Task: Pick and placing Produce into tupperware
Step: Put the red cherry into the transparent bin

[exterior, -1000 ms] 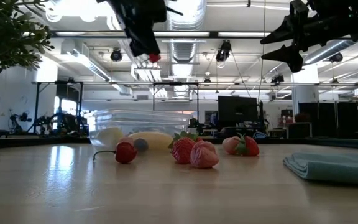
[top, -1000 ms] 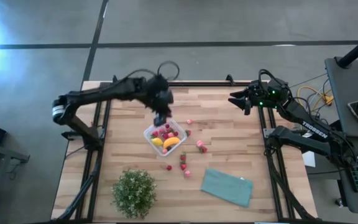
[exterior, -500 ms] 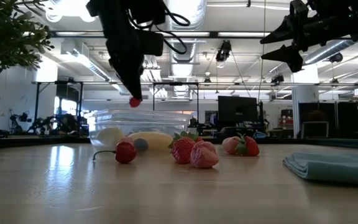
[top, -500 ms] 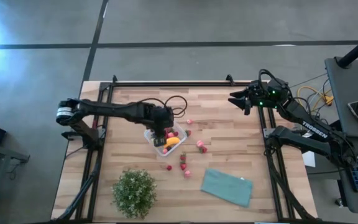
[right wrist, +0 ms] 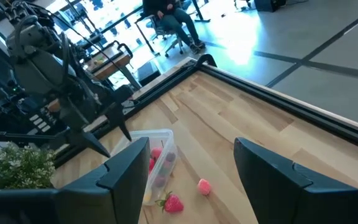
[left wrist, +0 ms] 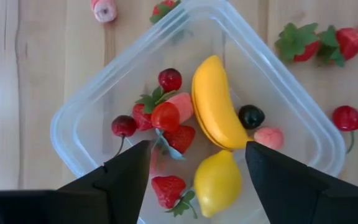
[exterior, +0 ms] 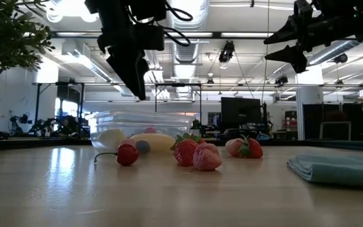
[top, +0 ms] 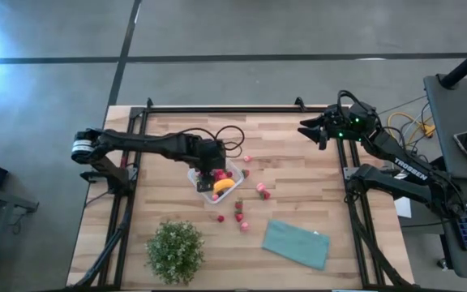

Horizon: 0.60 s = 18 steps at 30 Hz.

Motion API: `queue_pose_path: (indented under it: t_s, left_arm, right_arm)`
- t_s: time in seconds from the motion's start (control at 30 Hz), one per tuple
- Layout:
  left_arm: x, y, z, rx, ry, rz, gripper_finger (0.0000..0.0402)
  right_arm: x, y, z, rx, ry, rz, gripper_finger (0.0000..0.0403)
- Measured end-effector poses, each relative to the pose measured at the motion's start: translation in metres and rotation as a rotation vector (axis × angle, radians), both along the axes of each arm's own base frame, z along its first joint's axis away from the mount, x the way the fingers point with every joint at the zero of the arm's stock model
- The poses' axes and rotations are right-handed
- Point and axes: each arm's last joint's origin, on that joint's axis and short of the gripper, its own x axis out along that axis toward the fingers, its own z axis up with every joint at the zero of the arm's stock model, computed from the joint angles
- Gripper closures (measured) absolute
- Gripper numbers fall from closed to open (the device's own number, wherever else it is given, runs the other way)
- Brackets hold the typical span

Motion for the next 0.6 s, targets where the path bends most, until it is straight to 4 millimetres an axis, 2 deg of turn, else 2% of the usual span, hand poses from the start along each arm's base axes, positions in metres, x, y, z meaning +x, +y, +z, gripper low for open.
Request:
queue_pose_path:
  t_s: [0.3,0.6]
  left_arm:
    - [0.000,-0.017,0.004,-0.027,-0.026,-0.097,0.0153]
    - [0.004,-0.057,0.000,-0.111,-0.039,-0.358,0.0153]
  right_arm:
    - [0.000,0.000,0.000,0.000,0.000,0.000,0.0177]
    - [0.000,0.000,0.000,0.000,0.000,0.000,0.0177]
